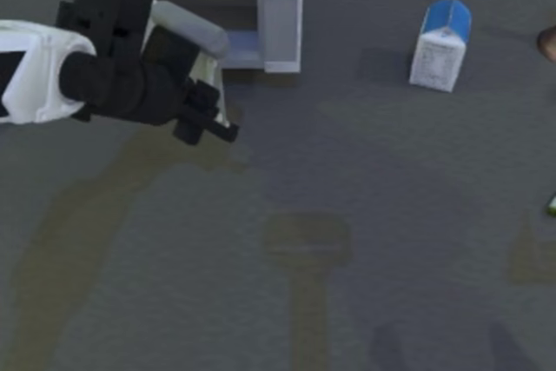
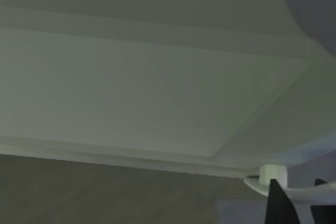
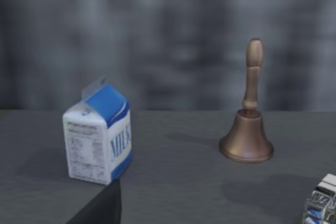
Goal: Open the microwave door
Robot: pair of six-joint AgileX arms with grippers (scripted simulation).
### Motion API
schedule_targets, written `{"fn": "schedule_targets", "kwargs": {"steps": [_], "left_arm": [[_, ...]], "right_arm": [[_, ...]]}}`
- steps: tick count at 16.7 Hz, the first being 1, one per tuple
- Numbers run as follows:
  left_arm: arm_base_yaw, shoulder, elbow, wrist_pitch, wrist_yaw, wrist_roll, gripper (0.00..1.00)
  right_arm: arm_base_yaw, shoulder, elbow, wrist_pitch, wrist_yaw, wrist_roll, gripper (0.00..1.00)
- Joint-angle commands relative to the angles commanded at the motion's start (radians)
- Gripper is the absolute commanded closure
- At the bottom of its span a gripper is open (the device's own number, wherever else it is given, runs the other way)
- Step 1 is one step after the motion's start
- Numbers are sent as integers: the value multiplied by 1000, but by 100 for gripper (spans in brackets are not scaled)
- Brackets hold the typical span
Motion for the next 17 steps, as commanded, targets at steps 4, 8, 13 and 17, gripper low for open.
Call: {"fn": "schedule_targets", "kwargs": {"steps": [4,8,13,17], "left_arm": [[0,0,0,0,0,0,100],[0,0,0,0,0,0,100],[11,-6,-7,-10,30,31,100],[32,-14,-14,-20,56,74,100]], "right_arm": [[0,0,0,0,0,0,0],[0,0,0,0,0,0,0],[0,0,0,0,0,0,0],[0,0,0,0,0,0,0]]}}
